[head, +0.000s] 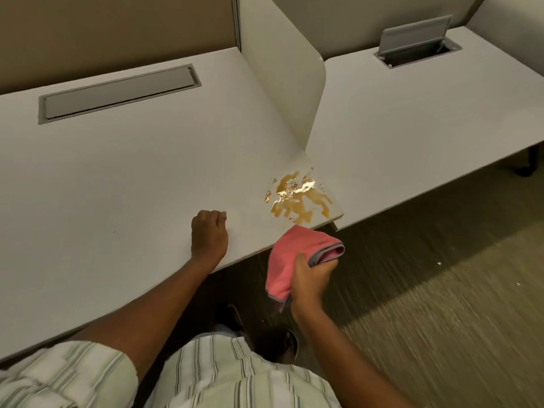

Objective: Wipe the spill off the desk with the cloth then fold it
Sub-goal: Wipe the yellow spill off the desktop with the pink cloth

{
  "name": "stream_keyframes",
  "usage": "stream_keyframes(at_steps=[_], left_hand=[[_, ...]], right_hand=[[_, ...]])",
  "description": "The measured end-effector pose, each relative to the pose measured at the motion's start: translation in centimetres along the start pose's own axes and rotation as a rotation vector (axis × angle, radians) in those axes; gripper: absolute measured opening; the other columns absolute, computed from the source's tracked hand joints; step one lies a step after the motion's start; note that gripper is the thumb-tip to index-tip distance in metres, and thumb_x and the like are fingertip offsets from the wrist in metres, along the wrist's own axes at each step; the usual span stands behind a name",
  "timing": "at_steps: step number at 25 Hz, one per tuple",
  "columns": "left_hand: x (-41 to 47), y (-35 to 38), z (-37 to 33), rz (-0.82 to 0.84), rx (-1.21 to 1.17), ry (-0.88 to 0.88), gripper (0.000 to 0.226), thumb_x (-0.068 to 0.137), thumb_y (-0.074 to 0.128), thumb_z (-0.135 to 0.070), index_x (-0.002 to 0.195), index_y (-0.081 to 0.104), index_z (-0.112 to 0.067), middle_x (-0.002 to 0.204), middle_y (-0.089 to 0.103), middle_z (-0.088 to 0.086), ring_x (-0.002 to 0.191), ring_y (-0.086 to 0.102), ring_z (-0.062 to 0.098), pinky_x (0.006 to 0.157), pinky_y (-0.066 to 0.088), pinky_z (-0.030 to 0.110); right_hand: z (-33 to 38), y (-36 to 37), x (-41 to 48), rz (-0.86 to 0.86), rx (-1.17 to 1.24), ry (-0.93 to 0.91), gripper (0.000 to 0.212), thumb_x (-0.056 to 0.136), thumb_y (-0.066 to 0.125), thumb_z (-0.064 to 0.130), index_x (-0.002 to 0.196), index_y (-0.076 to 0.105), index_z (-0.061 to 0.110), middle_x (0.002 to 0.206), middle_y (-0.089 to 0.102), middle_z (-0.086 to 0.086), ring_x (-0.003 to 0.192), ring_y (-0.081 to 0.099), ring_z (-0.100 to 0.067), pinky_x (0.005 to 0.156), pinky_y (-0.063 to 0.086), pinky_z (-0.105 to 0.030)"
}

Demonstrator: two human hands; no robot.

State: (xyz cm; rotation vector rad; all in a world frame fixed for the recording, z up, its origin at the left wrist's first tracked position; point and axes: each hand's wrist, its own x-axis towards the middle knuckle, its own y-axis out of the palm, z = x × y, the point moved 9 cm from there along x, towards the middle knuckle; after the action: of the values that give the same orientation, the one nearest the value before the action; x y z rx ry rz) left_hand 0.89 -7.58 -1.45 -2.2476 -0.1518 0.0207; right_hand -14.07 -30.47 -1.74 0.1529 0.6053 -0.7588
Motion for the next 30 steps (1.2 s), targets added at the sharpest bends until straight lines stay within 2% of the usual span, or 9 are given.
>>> stream_keyframes(at_steps=[5,7,9,15,18,21,26,28,30], left_hand=[[0.6,-0.1,-1.7,0.054,0.041,0.152,0.027,0.1,0.044,-0.017,0.108,0.064,0.0,0.108,0.064,0.016,0.101,0.055,0.03,0.087,0.043,0.037],[2.3,0.7,-2.4,0.081,0.056,0.214,0.028,0.1,0.045,-0.018,0.11,0.063,0.001,0.108,0.064,0.018,0.101,0.056,0.031,0.089,0.045,0.041],[4.4,1.9,-2.8,0.127,0.079,0.263,0.028,0.099,0.046,-0.019,0.11,0.062,0.002,0.107,0.064,0.019,0.1,0.057,0.033,0.089,0.047,0.043],[10.8,4.6,-2.9,0.201,0.128,0.434,0.027,0.099,0.041,-0.018,0.099,0.06,0.001,0.098,0.06,0.021,0.093,0.052,0.038,0.081,0.043,0.046],[12.2,5.1,-3.0,0.16,0.167,0.548,0.032,0.094,0.035,-0.022,0.09,0.058,0.0,0.094,0.058,0.02,0.085,0.051,0.038,0.074,0.042,0.044],[12.2,5.6,-1.7,0.135,0.154,0.584,0.029,0.094,0.039,-0.017,0.101,0.06,0.003,0.108,0.06,0.024,0.098,0.053,0.041,0.085,0.044,0.047],[12.9,5.7,-0.9,0.095,0.083,0.545,0.038,0.095,0.038,-0.019,0.104,0.063,0.008,0.113,0.062,0.028,0.105,0.056,0.043,0.093,0.045,0.049],[13.0,5.8,-0.8,0.101,0.085,0.554,0.036,0.095,0.04,-0.017,0.103,0.063,0.008,0.112,0.062,0.028,0.104,0.056,0.043,0.093,0.045,0.049],[12.9,5.8,-1.0,0.093,0.083,0.557,0.031,0.094,0.043,-0.013,0.102,0.062,0.009,0.111,0.062,0.028,0.103,0.056,0.043,0.093,0.046,0.05]], right_hand=[[1.2,-2.8,-0.1,-0.194,-0.023,-0.145,0.053,0.098,0.048,0.009,0.146,0.028,0.015,0.129,0.047,-0.002,0.122,0.048,-0.019,0.094,0.037,-0.027],[2.1,-3.1,0.1,-0.27,-0.078,-0.227,0.046,0.098,0.047,0.011,0.142,0.033,0.012,0.12,0.044,0.003,0.116,0.049,-0.016,0.091,0.04,-0.026],[2.5,-2.3,0.9,-0.329,-0.216,-0.303,0.046,0.096,0.046,0.02,0.14,0.035,0.013,0.13,0.045,-0.001,0.123,0.048,-0.02,0.098,0.047,-0.034],[1.8,5.9,4.0,-0.175,-0.435,-0.316,0.049,0.092,0.049,0.004,0.137,0.04,0.02,0.133,0.046,-0.004,0.125,0.047,-0.024,0.104,0.045,-0.041],[0.3,8.7,4.1,-0.177,-0.793,-0.376,0.071,0.088,0.045,-0.002,0.153,0.019,0.015,0.16,0.015,-0.006,0.149,0.008,-0.028,0.122,0.011,-0.047],[-1.4,10.5,4.6,-0.133,-1.071,-0.433,0.077,0.085,0.038,-0.001,0.154,0.003,0.008,0.162,-0.006,-0.011,0.147,-0.018,-0.029,0.12,-0.015,-0.045],[-1.4,12.5,3.8,-0.241,-1.133,-0.444,0.076,0.075,0.01,0.008,0.15,0.013,-0.003,0.158,0.006,-0.023,0.146,-0.007,-0.036,0.12,-0.007,-0.048],[-0.1,12.8,4.5,-0.323,-1.221,-0.403,0.072,0.077,0.013,0.01,0.146,0.024,-0.008,0.154,0.022,-0.028,0.145,0.016,-0.041,0.119,0.007,-0.046],[0.7,13.3,6.1,-0.238,-1.318,-0.283,0.062,0.09,0.022,0.01,0.149,0.012,-0.008,0.156,0.015,-0.029,0.147,0.013,-0.041,0.121,0.007,-0.044]])
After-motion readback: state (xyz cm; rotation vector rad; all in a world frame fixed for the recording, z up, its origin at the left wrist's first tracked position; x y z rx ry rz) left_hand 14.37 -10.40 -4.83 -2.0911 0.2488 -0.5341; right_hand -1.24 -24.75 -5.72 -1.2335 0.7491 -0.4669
